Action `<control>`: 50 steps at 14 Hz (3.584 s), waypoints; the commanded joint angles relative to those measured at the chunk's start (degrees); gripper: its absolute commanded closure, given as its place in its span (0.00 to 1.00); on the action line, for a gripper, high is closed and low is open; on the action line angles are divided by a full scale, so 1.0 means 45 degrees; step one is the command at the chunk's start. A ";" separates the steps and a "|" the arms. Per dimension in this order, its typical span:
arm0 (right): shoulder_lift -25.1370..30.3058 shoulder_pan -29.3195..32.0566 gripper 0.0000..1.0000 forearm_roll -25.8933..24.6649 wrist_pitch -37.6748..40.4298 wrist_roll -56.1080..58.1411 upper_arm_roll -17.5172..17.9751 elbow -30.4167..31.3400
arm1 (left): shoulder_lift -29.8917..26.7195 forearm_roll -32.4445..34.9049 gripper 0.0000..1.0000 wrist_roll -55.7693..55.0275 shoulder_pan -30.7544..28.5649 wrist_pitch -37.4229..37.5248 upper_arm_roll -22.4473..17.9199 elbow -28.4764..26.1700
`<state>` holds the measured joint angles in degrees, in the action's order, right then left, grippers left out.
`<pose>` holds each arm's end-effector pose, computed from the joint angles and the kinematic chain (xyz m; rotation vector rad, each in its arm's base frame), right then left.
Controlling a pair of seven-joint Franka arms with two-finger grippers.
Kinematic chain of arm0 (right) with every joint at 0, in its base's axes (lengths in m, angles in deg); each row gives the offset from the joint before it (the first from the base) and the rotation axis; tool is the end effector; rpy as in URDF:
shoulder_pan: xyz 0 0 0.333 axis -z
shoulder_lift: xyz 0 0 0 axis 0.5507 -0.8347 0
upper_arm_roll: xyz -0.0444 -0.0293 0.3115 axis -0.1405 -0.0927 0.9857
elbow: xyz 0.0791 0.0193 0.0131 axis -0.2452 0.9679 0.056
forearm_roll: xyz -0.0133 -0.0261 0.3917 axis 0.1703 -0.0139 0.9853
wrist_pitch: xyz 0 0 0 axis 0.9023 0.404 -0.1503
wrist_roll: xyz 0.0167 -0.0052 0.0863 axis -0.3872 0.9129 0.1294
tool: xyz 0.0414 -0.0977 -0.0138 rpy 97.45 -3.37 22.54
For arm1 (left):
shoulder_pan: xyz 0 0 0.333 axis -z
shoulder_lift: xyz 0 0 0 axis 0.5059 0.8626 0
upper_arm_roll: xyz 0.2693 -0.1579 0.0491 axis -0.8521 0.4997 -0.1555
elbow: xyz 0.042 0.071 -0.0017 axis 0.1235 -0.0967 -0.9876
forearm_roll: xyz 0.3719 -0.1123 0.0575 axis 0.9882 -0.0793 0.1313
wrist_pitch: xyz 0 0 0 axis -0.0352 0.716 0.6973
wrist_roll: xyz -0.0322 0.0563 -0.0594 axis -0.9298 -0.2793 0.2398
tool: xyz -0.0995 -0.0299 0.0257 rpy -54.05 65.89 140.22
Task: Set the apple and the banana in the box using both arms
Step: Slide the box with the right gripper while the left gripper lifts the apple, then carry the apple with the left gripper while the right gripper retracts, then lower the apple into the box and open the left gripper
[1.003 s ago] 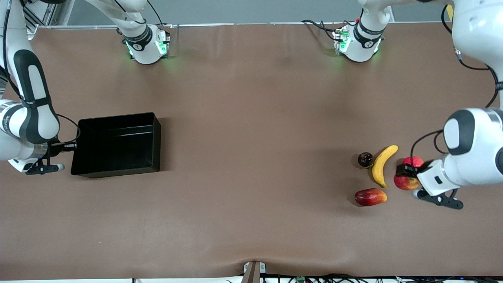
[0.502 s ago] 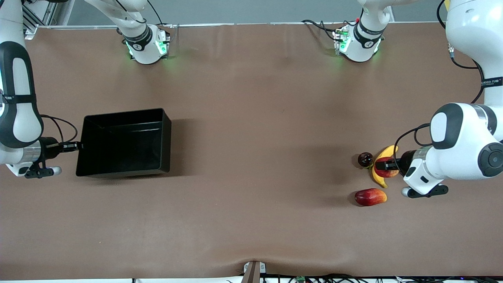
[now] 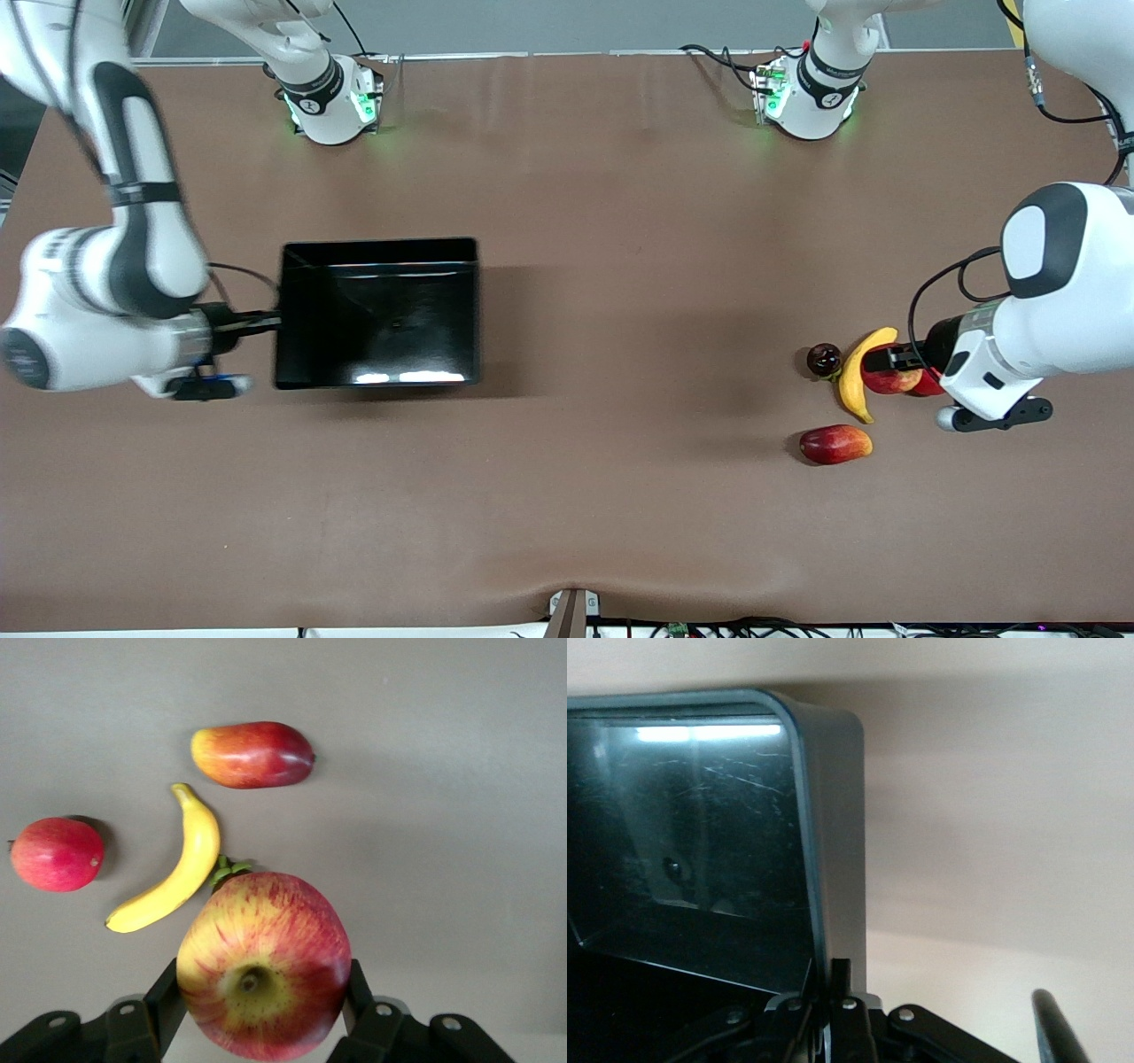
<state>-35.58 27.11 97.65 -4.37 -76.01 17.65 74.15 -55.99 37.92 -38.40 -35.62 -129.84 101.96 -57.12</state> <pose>0.6167 0.0810 0.3390 -2.7999 -0.0446 0.6775 0.6667 -0.0726 0.4344 3.0150 0.1549 -0.2289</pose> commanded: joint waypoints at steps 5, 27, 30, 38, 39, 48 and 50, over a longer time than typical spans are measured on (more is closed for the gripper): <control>-0.0028 -0.4199 1.00 0.2347 -0.2653 -0.3381 -0.0127 0.0982 | 0.0134 0.1491 1.00 0.0239 0.1181 0.0094 0.0180 0.0680; -0.0888 -0.3953 0.00 -0.0635 0.0675 -0.5944 -0.1142 -0.5593 | -0.1293 0.2453 1.00 -0.6690 0.1884 -0.4299 0.3831 -0.4884; -0.0345 -0.2277 0.00 -0.0717 0.1614 -0.4373 -0.1182 -0.5832 | -0.0475 0.3251 1.00 -0.7786 0.3014 -0.4808 0.3853 -0.4964; 0.4163 -0.0046 0.00 -0.2981 0.2868 -0.0104 -0.1377 -0.3632 | 0.1500 0.5968 1.00 -1.0328 0.3858 -0.6386 0.3853 -0.5841; 0.4944 -0.0065 0.00 -0.3041 0.2829 -0.0104 -0.1396 -0.3026 | 0.1598 0.5969 1.00 -1.0328 0.3760 -0.6777 0.3853 -0.6036; 0.5910 -0.0163 0.00 -0.4076 0.3591 -0.0084 -0.1338 -0.2686 | 0.1950 0.5910 1.00 -1.0716 0.3934 -0.6898 0.3872 -0.6546; 0.5734 -0.0026 0.00 -0.4018 0.3590 -0.0084 -0.1357 -0.2960 | 0.1873 0.5910 1.00 -1.1069 0.4032 -0.6821 0.3892 -0.6546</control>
<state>-9.40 26.96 80.79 11.66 -76.56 11.50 62.05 -47.38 63.52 -85.17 -18.16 -159.56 119.27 -84.63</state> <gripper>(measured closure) 0.000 0.269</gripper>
